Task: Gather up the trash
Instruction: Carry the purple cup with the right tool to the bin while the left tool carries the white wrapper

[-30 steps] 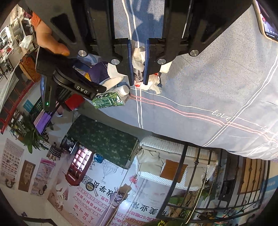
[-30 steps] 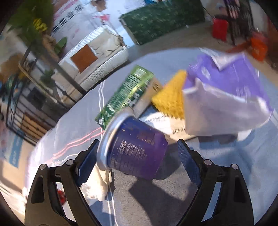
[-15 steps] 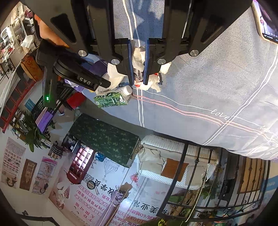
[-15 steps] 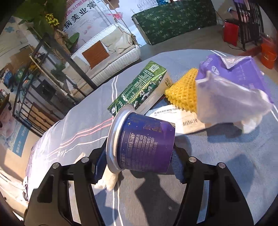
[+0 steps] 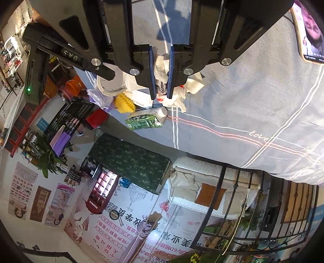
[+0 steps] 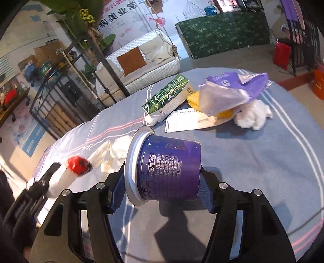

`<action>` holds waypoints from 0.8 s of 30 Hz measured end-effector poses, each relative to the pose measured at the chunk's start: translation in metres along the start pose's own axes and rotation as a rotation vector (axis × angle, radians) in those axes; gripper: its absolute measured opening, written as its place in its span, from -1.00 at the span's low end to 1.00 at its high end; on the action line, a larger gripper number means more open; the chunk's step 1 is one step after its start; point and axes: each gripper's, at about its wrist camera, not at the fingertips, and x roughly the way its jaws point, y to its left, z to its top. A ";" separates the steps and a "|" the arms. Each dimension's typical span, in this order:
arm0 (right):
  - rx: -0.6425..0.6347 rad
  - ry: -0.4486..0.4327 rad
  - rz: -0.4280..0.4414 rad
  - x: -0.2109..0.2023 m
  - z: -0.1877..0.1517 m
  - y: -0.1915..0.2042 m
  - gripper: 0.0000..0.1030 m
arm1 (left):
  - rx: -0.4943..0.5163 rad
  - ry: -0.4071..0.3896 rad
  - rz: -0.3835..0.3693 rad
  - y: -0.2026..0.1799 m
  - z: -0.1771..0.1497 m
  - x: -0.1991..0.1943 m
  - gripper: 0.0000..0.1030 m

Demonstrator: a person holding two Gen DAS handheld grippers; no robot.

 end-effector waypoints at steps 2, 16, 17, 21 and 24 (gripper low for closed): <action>-0.023 -0.013 -0.006 -0.014 -0.007 -0.004 0.19 | 0.013 0.005 -0.011 -0.005 -0.003 -0.002 -0.78; -0.037 -0.132 -0.105 -0.101 -0.044 -0.050 0.19 | 0.091 0.016 -0.172 -0.064 -0.025 -0.021 -0.78; -0.028 -0.142 -0.114 -0.108 -0.046 -0.056 0.19 | 0.097 0.017 -0.185 -0.070 -0.025 -0.023 -0.78; 0.012 -0.175 -0.148 -0.128 -0.053 -0.076 0.19 | 0.129 0.024 -0.231 -0.094 -0.029 -0.022 -0.78; 0.045 -0.198 -0.167 -0.143 -0.057 -0.092 0.19 | 0.154 0.045 -0.261 -0.113 -0.039 -0.016 -0.78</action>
